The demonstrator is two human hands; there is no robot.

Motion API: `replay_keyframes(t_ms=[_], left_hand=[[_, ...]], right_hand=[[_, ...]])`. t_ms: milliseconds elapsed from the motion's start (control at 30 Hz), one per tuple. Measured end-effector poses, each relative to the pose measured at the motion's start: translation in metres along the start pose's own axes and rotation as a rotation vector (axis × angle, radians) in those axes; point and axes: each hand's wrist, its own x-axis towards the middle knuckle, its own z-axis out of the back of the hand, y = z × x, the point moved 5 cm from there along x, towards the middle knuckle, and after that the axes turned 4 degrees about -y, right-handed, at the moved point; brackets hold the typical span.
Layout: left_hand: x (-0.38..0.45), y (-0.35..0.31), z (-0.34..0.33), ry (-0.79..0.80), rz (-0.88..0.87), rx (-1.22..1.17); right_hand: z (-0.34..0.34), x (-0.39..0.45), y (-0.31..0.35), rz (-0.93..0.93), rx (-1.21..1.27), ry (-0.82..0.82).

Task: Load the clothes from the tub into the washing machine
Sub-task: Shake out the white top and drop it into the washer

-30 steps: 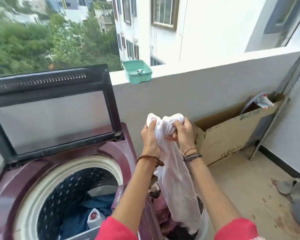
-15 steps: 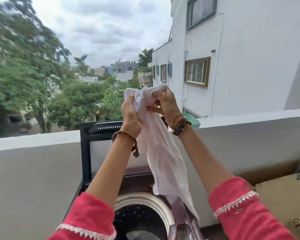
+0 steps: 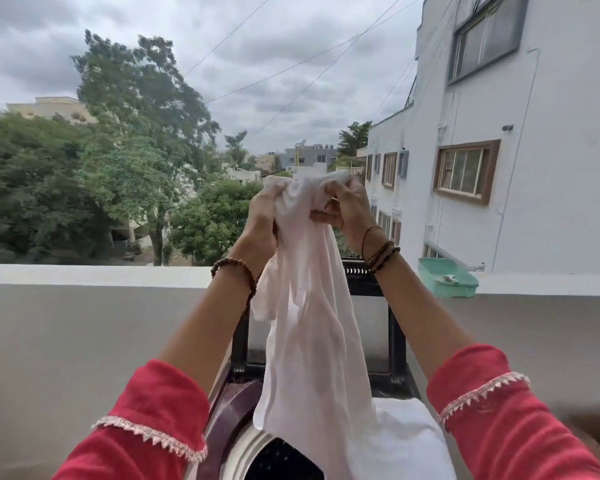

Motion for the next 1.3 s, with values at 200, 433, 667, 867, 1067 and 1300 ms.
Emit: replay_keyframes(t_ms=[200,433,667,867,1067,1300], left_hand=[[-0.003,0.023,0.016,0.009,0.046,0.046],[-0.005,0.063,0.033,-0.092,0.188,0.079],[-0.01,0.088,0.023,-0.132,0.109,0.027],[-0.005,0.108,0.02,-0.249,0.085,0.07],[-0.001,0.107,0.018,-0.336,0.065,0.007],[0.0,0.108,0.02,-0.302,0.048,-0.027]], right_hand=[[0.002,-0.004,-0.04,-0.085,-0.083,0.003],[0.026,-0.018,-0.087,-0.235,-0.394,0.076],[0.046,-0.044,-0.127,-0.305,-0.548,0.252],[0.055,-0.064,-0.119,-0.106,-0.529,0.099],[0.059,-0.089,-0.154,-0.393,-0.725,0.274],[0.074,-0.083,-0.182,-0.486,-0.517,0.204]])
